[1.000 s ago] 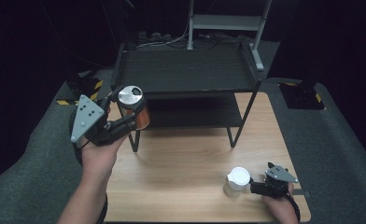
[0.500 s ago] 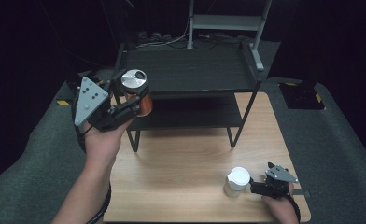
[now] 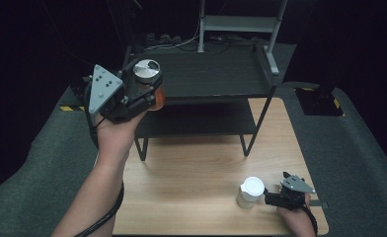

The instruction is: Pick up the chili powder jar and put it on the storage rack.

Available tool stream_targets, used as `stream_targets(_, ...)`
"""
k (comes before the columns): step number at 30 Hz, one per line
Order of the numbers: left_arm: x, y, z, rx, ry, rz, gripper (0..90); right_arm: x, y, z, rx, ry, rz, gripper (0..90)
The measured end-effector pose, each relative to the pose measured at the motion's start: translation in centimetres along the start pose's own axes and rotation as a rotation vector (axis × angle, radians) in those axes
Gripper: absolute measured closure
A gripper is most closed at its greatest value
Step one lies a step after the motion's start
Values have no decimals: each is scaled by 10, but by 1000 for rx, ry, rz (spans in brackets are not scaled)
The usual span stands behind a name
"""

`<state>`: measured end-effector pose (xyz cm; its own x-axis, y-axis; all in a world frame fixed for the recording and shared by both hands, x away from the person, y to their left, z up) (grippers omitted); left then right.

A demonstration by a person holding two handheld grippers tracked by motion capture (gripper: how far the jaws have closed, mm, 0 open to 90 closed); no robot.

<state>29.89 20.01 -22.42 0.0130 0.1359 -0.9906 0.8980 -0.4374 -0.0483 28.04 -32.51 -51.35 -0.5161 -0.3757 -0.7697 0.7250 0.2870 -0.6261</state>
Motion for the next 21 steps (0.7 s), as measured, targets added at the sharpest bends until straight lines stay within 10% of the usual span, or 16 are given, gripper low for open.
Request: stream_targets(21, -9, 51, 1, -24, -4, -16, 347, 1, 0, 1, -7, 4, 6, 6)
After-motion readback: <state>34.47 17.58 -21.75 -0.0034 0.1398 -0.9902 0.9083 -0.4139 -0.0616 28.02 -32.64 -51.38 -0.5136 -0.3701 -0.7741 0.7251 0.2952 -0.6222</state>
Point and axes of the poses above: each handheld gripper's, and its own axes: y roughly forward along the jaws, x roughly out of its underside, z roughly to its right, the point moved 7 cm from there along y, roughly forward along the jaws, and after that the axes turned 11 degrees about -z, right-handed, at the moved point
